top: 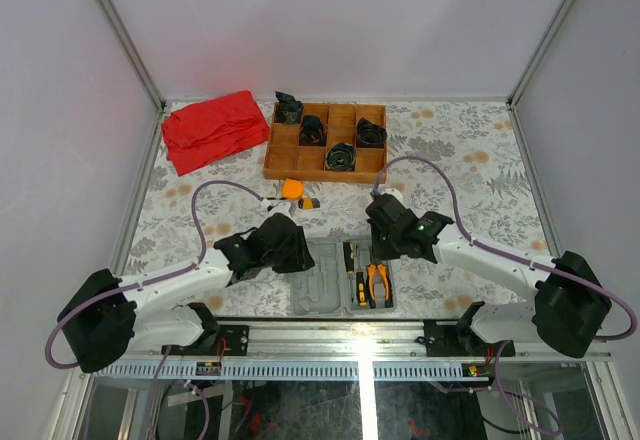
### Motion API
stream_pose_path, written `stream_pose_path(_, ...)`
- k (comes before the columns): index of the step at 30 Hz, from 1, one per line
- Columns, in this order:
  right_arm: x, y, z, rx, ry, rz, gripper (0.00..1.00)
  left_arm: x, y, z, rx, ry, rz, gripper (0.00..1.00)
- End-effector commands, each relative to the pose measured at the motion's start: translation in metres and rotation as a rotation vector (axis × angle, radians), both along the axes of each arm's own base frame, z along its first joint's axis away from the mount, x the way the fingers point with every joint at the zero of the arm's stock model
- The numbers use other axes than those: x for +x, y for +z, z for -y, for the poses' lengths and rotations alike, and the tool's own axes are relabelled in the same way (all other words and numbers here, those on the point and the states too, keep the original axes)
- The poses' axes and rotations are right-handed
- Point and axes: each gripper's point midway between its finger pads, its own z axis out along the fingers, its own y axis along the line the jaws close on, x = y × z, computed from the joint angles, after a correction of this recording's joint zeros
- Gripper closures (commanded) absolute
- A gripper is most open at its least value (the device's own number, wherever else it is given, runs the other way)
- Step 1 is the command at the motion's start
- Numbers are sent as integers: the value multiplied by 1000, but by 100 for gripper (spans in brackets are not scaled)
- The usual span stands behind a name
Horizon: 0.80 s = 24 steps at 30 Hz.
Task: Sort the tools into containers
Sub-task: Adjust the screwdriver in the storage box.
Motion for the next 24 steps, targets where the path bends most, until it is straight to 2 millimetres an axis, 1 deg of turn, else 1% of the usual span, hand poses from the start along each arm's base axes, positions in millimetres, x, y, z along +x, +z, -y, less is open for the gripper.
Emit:
stream_pose_path(1, -21, 4, -35, 191, 100, -70, 88, 9, 13, 5, -26, 12, 28, 59)
stream_pose_path(6, -32, -5, -43, 188, 138, -120, 89, 6, 8, 7, -31, 4, 12, 59)
stream_pose_path(12, -39, -16, -45, 154, 136, -159, 88, 5, 5, 7, -31, 5, 6, 59)
stream_pose_path(20, -45, -33, -42, 62, 119, -212, 83, 5, 3, 7, -42, 12, 8, 59)
stream_pose_path(24, -46, -42, -32, -26, 82, -231, 83, 6, 3, 9, -46, 7, 7, 59)
